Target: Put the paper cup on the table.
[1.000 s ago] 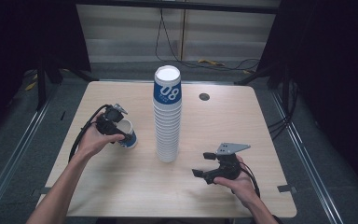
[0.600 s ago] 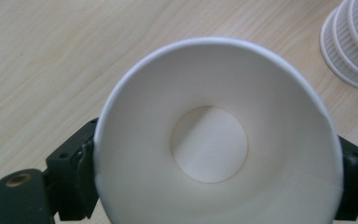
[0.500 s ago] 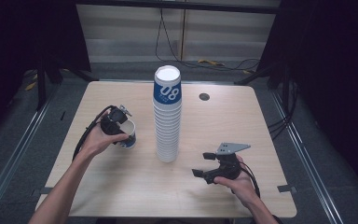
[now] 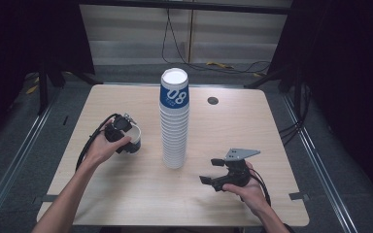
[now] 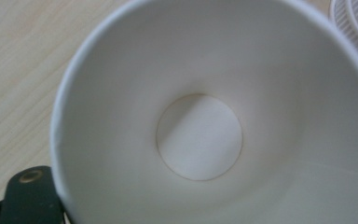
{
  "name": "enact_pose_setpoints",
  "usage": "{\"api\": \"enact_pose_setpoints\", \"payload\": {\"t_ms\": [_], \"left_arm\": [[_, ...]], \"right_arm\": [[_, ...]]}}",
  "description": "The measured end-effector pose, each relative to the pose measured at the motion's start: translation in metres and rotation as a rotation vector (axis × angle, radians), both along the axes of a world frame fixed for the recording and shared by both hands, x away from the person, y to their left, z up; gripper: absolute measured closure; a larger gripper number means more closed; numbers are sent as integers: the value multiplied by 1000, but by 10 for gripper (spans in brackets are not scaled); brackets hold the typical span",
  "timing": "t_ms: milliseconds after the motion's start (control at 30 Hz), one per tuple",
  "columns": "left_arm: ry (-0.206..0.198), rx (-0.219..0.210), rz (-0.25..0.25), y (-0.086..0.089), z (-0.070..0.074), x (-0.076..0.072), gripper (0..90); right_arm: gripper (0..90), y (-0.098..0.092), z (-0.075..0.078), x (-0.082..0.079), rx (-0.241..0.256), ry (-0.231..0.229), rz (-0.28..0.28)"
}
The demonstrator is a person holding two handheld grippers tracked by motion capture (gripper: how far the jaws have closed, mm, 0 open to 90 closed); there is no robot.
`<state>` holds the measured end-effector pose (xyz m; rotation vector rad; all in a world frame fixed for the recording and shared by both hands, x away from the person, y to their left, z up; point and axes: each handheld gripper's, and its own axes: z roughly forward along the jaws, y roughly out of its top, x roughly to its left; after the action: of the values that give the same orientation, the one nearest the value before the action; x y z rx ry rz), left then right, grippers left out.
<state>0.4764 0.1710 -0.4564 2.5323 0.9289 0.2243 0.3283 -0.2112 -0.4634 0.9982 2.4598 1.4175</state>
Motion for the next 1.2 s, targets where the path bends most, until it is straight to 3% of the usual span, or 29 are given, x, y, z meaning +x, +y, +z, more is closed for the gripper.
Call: {"api": "enact_pose_setpoints", "payload": {"t_ms": [267,433,767,867,933,1033,1100,1200], "left_arm": [[9,-45,-4,13,-6,-3,160],[-10,-83,15,21,-3,-10,161],[-71,-106,48,35,-3,-26,159],[-64,-154,53,43,-5,-31,161],[-91,-154,58,48,-6,-36,157],[-81,-179,61,51,-7,-40,160],[-128,-197,59,53,-5,-51,170],[-110,-250,56,57,-6,-57,170]], "right_arm": [[156,0,0,-1,-3,-2,-1],[156,2,0,-1,-2,-1,1],[156,-1,1,-1,-6,-4,-9],[156,-1,1,-1,-8,-4,-11],[157,1,1,-1,-9,-6,-8],[157,1,1,-1,-10,-7,-9],[156,0,1,-1,-9,-6,-16],[151,-2,1,-1,-9,-5,-29]]}}
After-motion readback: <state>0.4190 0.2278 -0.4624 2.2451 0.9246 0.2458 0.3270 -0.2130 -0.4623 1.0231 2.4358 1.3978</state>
